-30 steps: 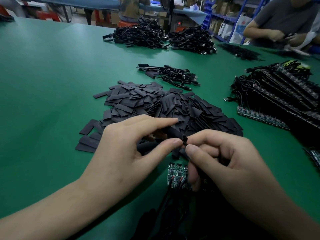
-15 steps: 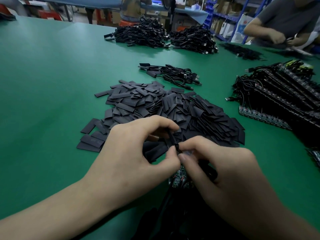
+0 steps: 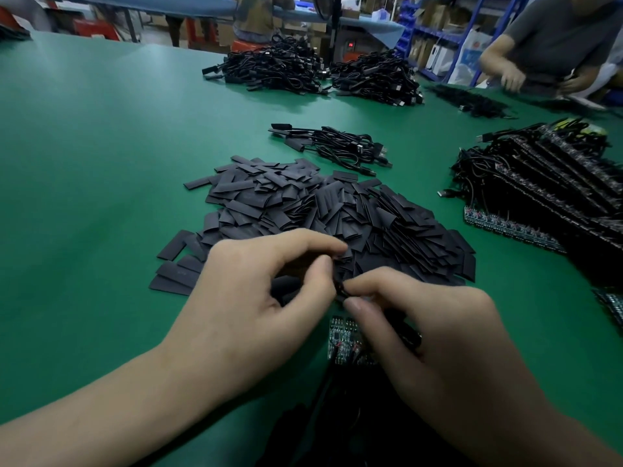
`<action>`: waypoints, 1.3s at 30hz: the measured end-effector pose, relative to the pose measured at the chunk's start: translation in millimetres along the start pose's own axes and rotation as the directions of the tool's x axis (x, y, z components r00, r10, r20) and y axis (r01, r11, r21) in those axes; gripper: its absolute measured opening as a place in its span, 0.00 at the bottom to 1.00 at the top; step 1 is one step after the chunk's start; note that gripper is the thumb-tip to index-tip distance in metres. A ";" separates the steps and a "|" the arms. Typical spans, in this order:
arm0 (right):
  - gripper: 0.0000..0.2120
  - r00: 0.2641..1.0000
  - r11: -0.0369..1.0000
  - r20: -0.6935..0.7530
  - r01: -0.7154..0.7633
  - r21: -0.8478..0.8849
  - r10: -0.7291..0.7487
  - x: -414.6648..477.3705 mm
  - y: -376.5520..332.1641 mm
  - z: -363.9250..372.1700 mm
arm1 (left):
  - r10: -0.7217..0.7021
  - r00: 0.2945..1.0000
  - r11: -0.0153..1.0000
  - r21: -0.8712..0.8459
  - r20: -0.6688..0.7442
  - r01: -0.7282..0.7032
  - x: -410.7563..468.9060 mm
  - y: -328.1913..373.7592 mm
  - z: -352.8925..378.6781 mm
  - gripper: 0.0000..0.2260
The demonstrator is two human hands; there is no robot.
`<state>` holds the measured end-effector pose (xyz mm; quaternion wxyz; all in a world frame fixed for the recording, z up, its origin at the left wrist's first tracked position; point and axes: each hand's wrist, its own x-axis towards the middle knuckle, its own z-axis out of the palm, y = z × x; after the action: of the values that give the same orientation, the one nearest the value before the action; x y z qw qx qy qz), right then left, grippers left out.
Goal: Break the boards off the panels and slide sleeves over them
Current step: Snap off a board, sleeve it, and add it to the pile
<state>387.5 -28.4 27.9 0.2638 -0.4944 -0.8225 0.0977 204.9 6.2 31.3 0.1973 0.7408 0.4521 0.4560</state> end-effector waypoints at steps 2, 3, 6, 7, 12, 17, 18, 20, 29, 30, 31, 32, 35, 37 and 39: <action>0.06 0.989 1.000 -0.147 -0.009 0.024 0.012 1.3 5.0 -2.9 | 0.014 0.998 1.000 0.001 0.055 -0.014 -0.5 -1.9 0.5 0.15; 0.06 0.983 1.000 -0.181 0.007 0.007 -0.006 3.6 7.2 -4.6 | 0.024 0.997 1.000 0.008 0.068 -0.025 -0.5 -3.3 0.9 0.16; 0.06 0.976 0.996 -0.207 0.081 0.044 -0.071 4.9 17.7 -3.2 | 0.038 0.999 0.999 -0.011 0.034 -0.038 0.8 -7.5 1.1 0.17; 0.06 0.977 0.996 -0.201 0.083 0.026 -0.076 5.8 21.9 0.0 | 0.042 0.999 0.999 -0.017 0.014 -0.042 1.6 -8.8 0.9 0.17; 0.19 0.992 0.999 -0.123 -0.030 0.023 0.033 5.2 40.8 2.6 | -0.017 0.995 0.997 -0.072 -0.097 0.010 7.3 -15.0 -3.8 0.16; 0.14 0.997 0.991 -0.050 -0.065 -0.113 0.060 6.3 36.9 -10.9 | -0.079 0.989 0.993 -0.098 -0.127 0.067 8.3 -17.2 -5.7 0.14; 0.11 0.998 0.989 -0.058 -0.046 -0.137 0.039 6.1 31.7 -14.7 | -0.081 0.989 0.993 -0.095 -0.127 0.069 8.3 -17.0 -5.6 0.14; 0.08 0.997 0.991 -0.081 -0.018 -0.135 0.007 6.7 20.3 -23.0 | -0.094 0.987 0.992 -0.102 -0.130 0.081 8.3 -17.2 -5.8 0.14; 0.03 0.993 0.998 -0.106 -0.046 -0.053 0.041 61.5 19.9 -58.6 | -0.228 0.961 0.971 -0.111 -0.154 0.213 15.6 -24.5 -13.4 0.33; 0.03 0.990 0.996 -0.115 -0.084 -0.013 0.081 78.3 26.1 -64.8 | -0.235 0.960 0.969 -0.118 -0.150 0.218 16.3 -24.4 -14.4 0.34; 0.02 0.986 0.993 -0.116 -0.119 0.014 0.120 97.0 34.3 -70.5 | -0.225 0.965 0.971 -0.114 -0.138 0.210 16.7 -23.7 -15.4 0.33; 0.02 0.982 0.987 -0.106 -0.154 0.032 0.157 117.0 44.4 -75.0 | -0.188 0.976 0.980 -0.085 -0.114 0.179 16.6 -22.3 -15.6 0.30; 0.03 0.969 0.970 -0.057 -0.238 0.053 0.241 178.6 76.3 -78.8 | 0.007 0.995 0.989 0.148 0.098 -0.022 11.5 -12.1 -12.2 0.21; 0.04 0.965 0.966 -0.040 -0.257 0.017 0.257 217.2 94.4 -73.6 | 0.084 0.965 0.948 0.278 0.250 -0.155 7.7 -7.3 -9.2 0.25; 0.04 0.970 0.969 -0.036 -0.243 -0.044 0.241 252.3 108.2 -65.0 | 0.126 0.931 0.909 0.335 0.343 -0.247 5.2 -8.4 -5.2 0.30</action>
<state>410.5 236.6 122.1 0.2507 -0.5986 -0.7540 0.1019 197.2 14.3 30.6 0.0772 0.8677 0.4194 0.2553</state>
